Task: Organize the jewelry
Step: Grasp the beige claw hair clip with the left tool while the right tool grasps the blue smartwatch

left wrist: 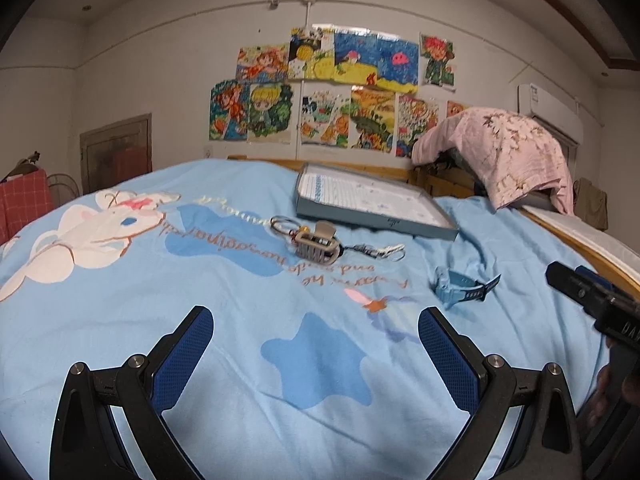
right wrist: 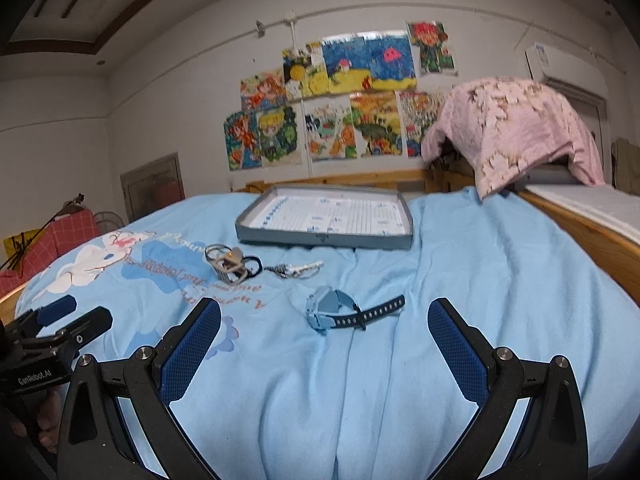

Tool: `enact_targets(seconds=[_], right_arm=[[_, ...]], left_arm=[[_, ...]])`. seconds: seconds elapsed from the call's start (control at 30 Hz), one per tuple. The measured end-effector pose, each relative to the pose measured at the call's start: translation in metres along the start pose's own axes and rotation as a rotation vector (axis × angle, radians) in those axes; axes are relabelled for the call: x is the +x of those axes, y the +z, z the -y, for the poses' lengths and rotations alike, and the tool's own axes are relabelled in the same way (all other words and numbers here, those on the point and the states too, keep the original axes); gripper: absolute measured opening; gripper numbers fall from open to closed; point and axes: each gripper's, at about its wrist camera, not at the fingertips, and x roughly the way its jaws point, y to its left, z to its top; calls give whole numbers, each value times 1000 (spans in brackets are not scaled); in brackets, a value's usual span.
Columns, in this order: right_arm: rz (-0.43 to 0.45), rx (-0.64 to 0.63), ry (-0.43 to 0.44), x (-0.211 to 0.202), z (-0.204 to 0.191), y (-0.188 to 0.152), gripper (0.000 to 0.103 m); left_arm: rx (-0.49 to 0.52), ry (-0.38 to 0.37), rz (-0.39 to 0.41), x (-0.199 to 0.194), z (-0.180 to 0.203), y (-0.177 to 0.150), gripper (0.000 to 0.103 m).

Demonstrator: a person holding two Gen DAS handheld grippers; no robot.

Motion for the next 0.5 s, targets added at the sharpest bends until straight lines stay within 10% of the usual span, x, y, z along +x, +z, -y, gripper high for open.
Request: enact_targets(seconds=[0.5], right_arm=[[-203,-165,136,83,7,25,101]], left_arm=[[88,-15,-109,91,-18,42,103]])
